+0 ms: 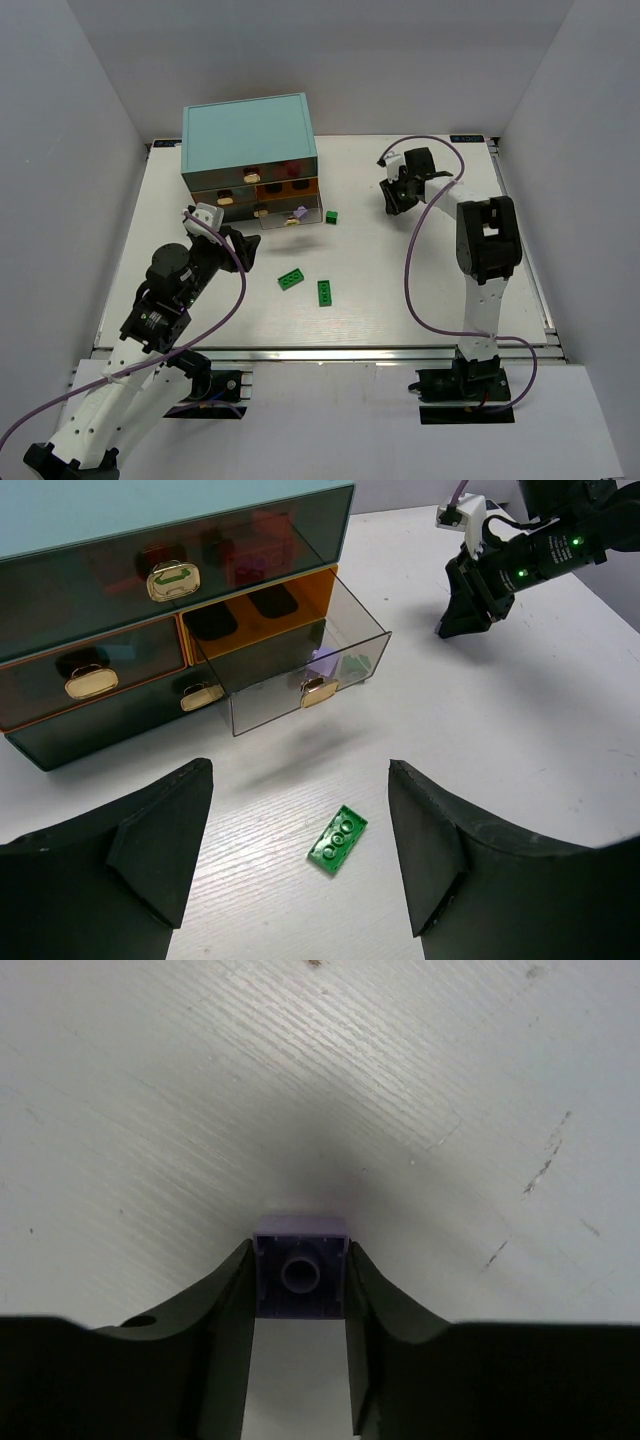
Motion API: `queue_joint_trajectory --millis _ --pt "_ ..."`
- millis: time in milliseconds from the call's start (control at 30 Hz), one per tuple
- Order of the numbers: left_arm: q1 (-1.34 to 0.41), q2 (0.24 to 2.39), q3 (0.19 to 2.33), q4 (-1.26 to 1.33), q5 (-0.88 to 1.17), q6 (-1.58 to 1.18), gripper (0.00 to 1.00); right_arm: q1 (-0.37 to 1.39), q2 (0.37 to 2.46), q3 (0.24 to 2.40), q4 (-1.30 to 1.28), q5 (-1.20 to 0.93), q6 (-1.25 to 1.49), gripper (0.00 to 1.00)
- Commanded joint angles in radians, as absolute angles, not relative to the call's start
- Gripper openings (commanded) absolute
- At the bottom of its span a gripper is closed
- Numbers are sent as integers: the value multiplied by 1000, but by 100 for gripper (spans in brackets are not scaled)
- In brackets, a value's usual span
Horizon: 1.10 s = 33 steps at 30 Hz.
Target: Sort the legos into containers by color
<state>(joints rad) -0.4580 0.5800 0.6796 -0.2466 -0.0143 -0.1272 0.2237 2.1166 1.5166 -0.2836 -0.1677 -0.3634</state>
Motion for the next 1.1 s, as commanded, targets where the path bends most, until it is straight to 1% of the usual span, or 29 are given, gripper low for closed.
queue_joint_trajectory --millis 0,33,67,167,267,333,400,600,767,1000,1067 --pt "-453 577 676 -229 -2 -123 81 224 2073 1525 -290 -204 -406 26" --pt "-453 577 676 -230 -2 -123 81 225 2048 1517 -296 -207 -419 21" --pt "-453 577 675 -229 -2 -123 81 232 2034 1502 -302 -207 -432 11" --pt "-453 575 675 -229 -2 -123 81 261 1942 1467 -319 -265 -463 4" --pt "-453 572 675 -226 -2 -124 81 316 1821 1425 -319 -336 -495 3" --pt "-453 571 673 -227 -2 -126 81 342 1743 1424 -321 -386 -488 1" --pt "-453 568 672 -226 -5 -126 81 405 1694 1442 -322 -408 -474 0" --pt "-453 568 670 -229 -18 -126 81 564 1699 1566 -356 -423 -419 0" --pt "-453 565 669 -229 -29 -124 81 638 1779 1676 -380 -381 -365 15" --pt "-453 561 666 -230 -43 -123 81 696 1952 1859 -400 -267 -353 27" --pt "-453 558 664 -229 -44 -123 81 703 1977 1896 -411 -238 -354 37"
